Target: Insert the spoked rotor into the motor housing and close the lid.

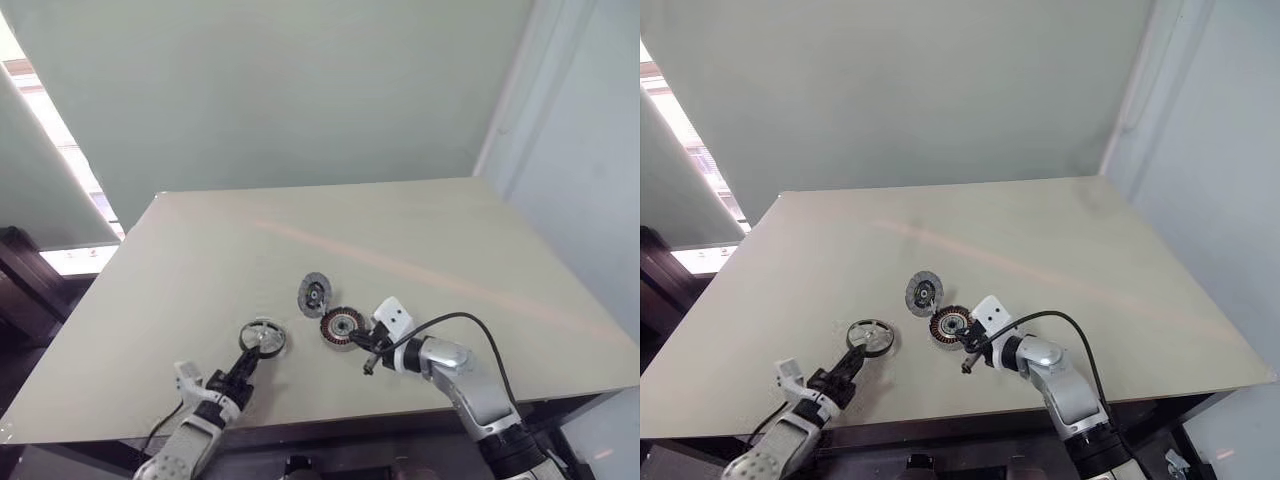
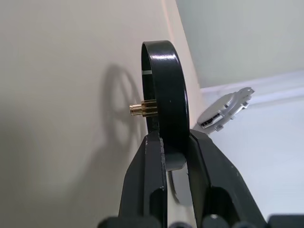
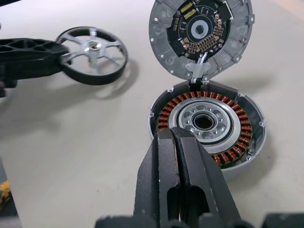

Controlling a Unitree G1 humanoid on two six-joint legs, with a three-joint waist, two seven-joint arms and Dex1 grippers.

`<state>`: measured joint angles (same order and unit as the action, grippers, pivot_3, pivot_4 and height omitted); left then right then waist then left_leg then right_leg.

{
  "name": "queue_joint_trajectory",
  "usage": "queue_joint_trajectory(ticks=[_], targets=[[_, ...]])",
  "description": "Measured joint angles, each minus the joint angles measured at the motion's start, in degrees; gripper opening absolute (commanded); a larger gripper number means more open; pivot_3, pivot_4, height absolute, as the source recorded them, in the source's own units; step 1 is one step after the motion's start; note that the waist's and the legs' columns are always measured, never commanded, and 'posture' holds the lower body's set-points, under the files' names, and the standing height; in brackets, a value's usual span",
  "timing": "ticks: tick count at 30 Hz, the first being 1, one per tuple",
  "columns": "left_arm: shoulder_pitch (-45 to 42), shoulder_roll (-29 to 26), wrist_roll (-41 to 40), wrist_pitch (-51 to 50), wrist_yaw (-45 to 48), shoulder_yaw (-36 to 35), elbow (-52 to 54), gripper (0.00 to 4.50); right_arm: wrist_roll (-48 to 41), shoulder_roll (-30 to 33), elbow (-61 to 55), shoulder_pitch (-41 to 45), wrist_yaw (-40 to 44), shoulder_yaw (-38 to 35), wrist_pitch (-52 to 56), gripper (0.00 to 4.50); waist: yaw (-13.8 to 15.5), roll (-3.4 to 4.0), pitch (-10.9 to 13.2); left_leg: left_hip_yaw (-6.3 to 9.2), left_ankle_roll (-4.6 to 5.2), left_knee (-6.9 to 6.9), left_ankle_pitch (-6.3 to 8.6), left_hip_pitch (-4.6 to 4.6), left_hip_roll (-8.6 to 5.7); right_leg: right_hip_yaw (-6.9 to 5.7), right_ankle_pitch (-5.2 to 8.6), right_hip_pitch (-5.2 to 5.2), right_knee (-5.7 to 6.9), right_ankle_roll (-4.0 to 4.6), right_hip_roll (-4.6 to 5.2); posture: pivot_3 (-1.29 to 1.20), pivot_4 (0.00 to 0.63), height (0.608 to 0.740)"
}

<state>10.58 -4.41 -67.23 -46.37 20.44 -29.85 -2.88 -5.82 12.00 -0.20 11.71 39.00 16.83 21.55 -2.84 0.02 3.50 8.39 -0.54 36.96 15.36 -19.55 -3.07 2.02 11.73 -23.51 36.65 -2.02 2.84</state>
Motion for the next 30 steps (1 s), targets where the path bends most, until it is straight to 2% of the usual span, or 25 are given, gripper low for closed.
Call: queue_joint_trajectory(ticks=[7, 15, 23, 30], targets=[[5.72, 0.50, -8.08, -7.24, -0.05, 2.28, 7.17, 0.26, -0.84, 2.72, -0.07, -1.06, 0.55, -0.63, -0.54, 0.00, 0.03, -0.09, 0.11, 0.03, -0.22, 0.03, 0.13, -0.02, -0.01, -0.03, 0.01, 0.02, -0.01, 0.01, 0.03, 0.00, 0.000, 0.740], [4.77, 1.43, -12.59, -9.33, -0.59, 8.39, 12.44, 0.26, -1.22, 5.13, -0.91, -2.92, 0.65, -2.61, -0.32, 0.00, 0.05, -0.12, 0.13, 0.02, -0.23, 0.02, 0.13, -0.03, -0.01, -0.03, 0.01, 0.02, -0.02, 0.01, 0.02, 0.00, 0.000, 0.740], [-2.74, 0.97, -12.70, -8.94, -0.64, 12.13, 10.70, 0.26, -1.34, 5.14, -1.94, -3.68, -0.30, -2.68, 0.03, 0.00, 0.03, -0.11, 0.13, -0.03, -0.21, 0.04, 0.12, -0.01, 0.00, 0.00, 0.01, 0.02, -0.01, 0.01, -0.01, 0.00, 0.000, 0.740], [-10.62, 2.58, -4.96, -3.70, -0.31, 14.34, -0.24, 0.26, -1.40, 4.77, -2.72, -3.95, -1.47, -2.70, 0.11, 0.00, 0.05, -0.14, 0.12, -0.04, -0.02, 0.02, 0.01, -0.03, -0.06, 0.04, 0.00, 0.03, -0.04, 0.00, -0.01, 0.00, 0.000, 0.740]])
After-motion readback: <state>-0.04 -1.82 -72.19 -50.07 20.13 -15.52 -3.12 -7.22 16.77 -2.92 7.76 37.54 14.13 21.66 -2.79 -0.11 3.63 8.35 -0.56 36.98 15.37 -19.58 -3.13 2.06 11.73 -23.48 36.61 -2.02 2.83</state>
